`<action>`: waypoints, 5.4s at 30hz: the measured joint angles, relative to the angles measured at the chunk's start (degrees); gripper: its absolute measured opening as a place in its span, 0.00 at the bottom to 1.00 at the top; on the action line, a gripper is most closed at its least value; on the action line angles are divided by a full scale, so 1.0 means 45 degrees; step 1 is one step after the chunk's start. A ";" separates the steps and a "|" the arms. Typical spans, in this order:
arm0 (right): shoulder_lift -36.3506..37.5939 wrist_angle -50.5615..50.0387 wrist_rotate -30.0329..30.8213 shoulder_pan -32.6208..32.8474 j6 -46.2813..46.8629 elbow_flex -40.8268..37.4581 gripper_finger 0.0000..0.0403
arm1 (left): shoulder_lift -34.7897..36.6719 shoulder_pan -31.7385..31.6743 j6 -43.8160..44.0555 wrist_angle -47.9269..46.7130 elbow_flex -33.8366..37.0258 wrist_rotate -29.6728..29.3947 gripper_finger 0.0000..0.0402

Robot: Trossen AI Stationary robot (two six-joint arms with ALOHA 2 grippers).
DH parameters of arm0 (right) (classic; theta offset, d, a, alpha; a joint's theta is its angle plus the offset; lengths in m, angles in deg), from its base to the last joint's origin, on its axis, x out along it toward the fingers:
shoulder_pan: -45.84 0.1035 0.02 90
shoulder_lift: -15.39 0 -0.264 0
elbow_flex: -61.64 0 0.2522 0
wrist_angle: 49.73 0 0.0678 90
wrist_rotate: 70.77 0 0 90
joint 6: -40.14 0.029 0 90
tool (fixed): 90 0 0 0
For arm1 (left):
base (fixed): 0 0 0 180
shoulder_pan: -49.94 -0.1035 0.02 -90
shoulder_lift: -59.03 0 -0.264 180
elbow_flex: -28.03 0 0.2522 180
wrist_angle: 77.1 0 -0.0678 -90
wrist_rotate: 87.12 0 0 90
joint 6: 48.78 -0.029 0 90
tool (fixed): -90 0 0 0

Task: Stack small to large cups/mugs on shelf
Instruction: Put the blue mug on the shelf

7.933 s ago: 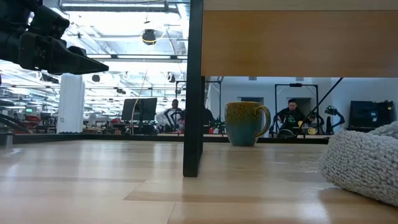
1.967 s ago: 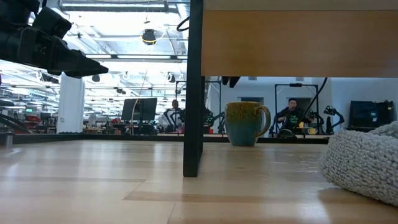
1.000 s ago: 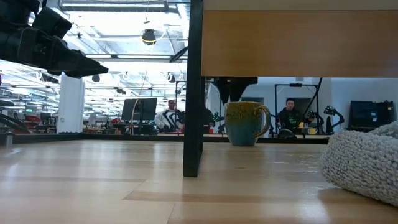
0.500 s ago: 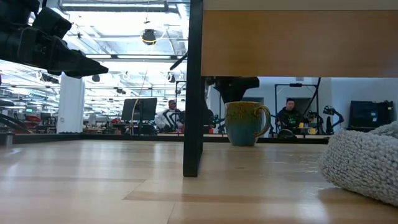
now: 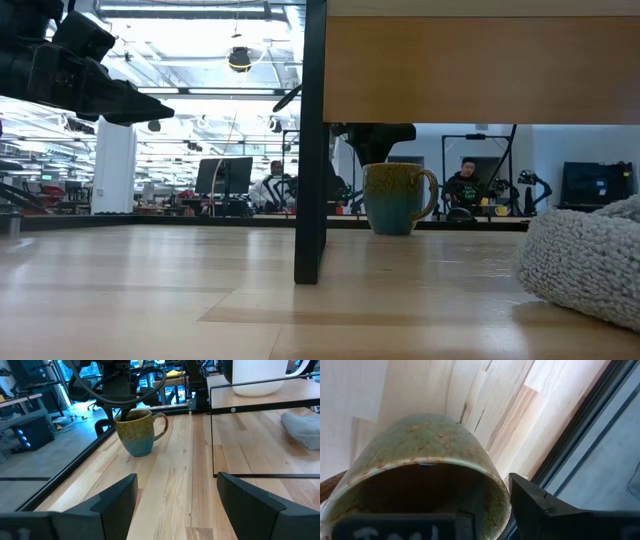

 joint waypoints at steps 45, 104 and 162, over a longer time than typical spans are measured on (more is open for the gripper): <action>0.0015 -0.2064 -0.1049 -0.0097 0.2687 0.0762 0.06 | 0.0004 -0.0002 0.0000 0.0001 0.0002 0.0000 0.66; -0.0010 -0.1127 -0.3338 0.0015 0.3488 0.1025 0.50 | 0.0005 -0.0002 0.0189 0.0000 0.0002 0.0004 0.66; 0.0029 -0.0835 -0.3304 0.0005 0.4007 0.0831 0.42 | 0.0005 -0.0002 0.0189 0.0000 0.0001 0.0003 0.66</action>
